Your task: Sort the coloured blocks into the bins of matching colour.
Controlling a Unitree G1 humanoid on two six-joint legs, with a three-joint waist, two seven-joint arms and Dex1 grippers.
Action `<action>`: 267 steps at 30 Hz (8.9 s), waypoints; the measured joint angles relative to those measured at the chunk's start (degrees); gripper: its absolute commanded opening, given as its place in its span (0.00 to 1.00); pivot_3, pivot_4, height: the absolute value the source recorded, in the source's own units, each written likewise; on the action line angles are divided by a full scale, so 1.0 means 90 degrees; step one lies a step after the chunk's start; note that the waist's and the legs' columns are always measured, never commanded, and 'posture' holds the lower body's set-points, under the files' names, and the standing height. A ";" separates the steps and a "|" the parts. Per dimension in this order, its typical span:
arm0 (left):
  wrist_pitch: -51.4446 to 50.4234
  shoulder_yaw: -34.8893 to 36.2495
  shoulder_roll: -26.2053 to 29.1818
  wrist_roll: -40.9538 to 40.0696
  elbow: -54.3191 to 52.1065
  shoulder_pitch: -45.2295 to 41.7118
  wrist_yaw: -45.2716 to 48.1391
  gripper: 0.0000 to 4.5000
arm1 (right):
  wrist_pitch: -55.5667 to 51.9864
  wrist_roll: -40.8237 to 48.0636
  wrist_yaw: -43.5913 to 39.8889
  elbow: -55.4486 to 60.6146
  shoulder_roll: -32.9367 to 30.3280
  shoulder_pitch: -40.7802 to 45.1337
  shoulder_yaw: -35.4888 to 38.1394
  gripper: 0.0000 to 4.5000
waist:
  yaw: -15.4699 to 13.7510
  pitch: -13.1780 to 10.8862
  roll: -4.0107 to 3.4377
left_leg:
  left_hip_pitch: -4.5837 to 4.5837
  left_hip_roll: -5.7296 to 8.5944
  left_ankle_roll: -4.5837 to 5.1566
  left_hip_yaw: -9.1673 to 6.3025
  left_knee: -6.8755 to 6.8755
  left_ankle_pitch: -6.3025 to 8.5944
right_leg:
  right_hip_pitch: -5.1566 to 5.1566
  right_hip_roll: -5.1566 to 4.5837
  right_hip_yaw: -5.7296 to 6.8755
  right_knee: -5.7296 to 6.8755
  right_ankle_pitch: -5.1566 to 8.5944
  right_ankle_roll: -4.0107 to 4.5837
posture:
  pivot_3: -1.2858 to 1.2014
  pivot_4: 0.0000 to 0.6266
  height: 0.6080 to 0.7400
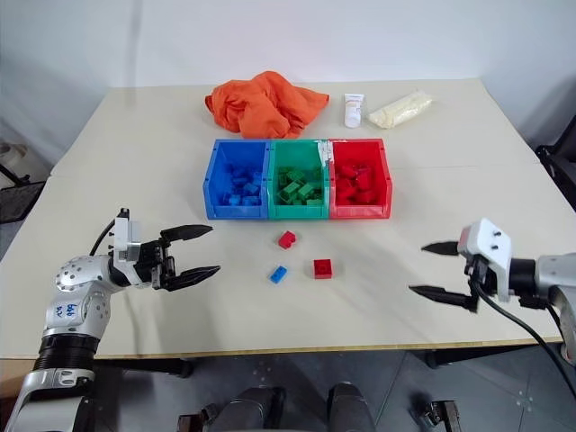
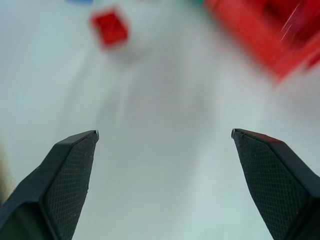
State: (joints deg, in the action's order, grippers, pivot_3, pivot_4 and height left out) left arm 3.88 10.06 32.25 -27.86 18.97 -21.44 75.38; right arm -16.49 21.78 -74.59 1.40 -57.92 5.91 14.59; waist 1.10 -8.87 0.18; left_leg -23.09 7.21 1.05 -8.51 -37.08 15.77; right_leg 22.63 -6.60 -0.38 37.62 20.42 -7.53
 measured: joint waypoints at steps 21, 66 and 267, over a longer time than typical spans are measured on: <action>0.0072 0.0053 0.0178 0.0002 -0.0326 0.0478 0.0174 1.00 | -0.0615 -0.1142 0.0900 -0.0110 0.2038 0.2823 -0.3337 0.99 | -0.0013 0.0000 0.0001 | -0.0005 0.0009 -0.0005 -0.0027 -0.0003 0.0002 | 0.0012 -0.0003 0.0000 0.0006 0.0000 0.0001 | 0.52 0.24 1.00; 0.0214 -0.0005 0.0004 -0.0004 -0.0417 0.0350 0.0017 1.00 | 0.1946 -0.2320 0.1846 -0.5223 0.2795 0.6134 -0.2328 0.99 | 0.0188 -0.0002 -0.0003 | -0.0005 0.0001 -0.0011 -0.0031 0.0006 0.0002 | 0.0026 0.0003 0.0006 0.0032 0.0000 0.0002 | 0.52 0.24 1.00; -0.1098 -0.1157 -0.0954 0.2324 -0.1060 -0.1473 -0.4126 0.11 | 0.0718 0.0101 0.0069 -0.0707 0.0988 0.1786 -0.0811 1.00 | -0.0144 -0.0033 -0.0049 | 0.0000 -0.0005 0.0001 0.0027 -0.0025 0.0025 | 0.0015 0.0007 0.0005 0.0001 0.0001 0.0002 | 0.52 0.24 1.00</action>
State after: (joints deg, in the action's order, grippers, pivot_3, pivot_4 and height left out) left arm -6.01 -0.36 23.67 -6.95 9.43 -34.70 38.25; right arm -10.03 22.69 -73.97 -4.97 -49.03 21.98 7.29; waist -0.20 -9.17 -0.26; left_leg -23.09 7.17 1.06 -8.27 -37.30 15.99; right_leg 22.77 -6.54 -0.34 37.63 20.43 -7.52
